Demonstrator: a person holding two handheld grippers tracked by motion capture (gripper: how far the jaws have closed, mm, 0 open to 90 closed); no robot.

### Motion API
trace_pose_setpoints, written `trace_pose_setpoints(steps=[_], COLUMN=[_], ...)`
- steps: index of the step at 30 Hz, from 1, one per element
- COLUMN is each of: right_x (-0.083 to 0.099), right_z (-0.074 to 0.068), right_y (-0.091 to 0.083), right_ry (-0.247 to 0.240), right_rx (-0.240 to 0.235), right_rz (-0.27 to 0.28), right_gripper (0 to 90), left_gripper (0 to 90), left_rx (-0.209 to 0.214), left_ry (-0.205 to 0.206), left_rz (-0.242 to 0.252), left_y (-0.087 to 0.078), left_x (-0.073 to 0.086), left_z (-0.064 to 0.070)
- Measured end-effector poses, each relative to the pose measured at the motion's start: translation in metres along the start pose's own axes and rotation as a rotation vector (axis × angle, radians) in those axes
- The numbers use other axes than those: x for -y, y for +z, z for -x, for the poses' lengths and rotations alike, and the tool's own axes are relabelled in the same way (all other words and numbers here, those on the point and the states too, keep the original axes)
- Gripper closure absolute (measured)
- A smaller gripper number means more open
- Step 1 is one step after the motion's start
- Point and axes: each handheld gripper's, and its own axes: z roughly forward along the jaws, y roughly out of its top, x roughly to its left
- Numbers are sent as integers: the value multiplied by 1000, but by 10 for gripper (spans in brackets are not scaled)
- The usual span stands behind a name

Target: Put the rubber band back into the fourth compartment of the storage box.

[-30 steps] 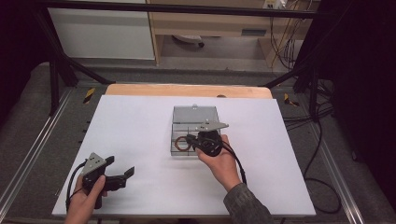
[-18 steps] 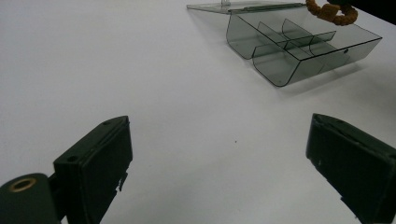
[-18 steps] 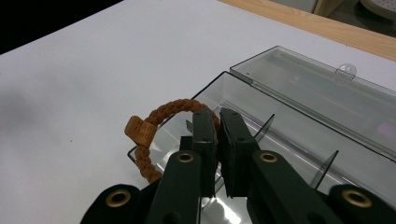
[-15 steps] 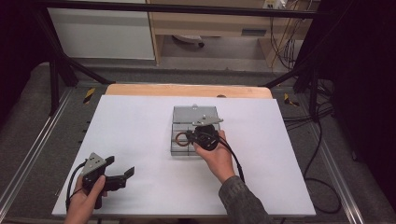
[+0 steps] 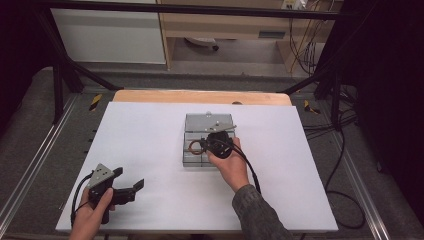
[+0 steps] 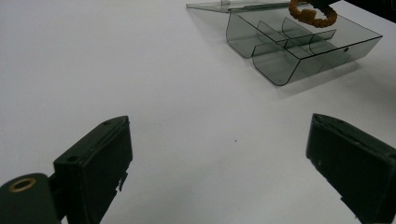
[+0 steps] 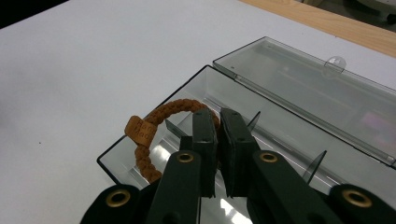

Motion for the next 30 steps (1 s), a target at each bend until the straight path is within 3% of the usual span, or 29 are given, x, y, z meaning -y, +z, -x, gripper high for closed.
trace_pose_setpoints(steps=[30], right_x=[5], right_z=[-9], right_y=[14], right_ry=[-78], right_rx=[11], right_rz=[-70], right_gripper=[854], left_gripper=[66], left_rx=[-4], left_ry=[10], left_rz=[-14], left_y=[2], left_x=[1], left_z=[1])
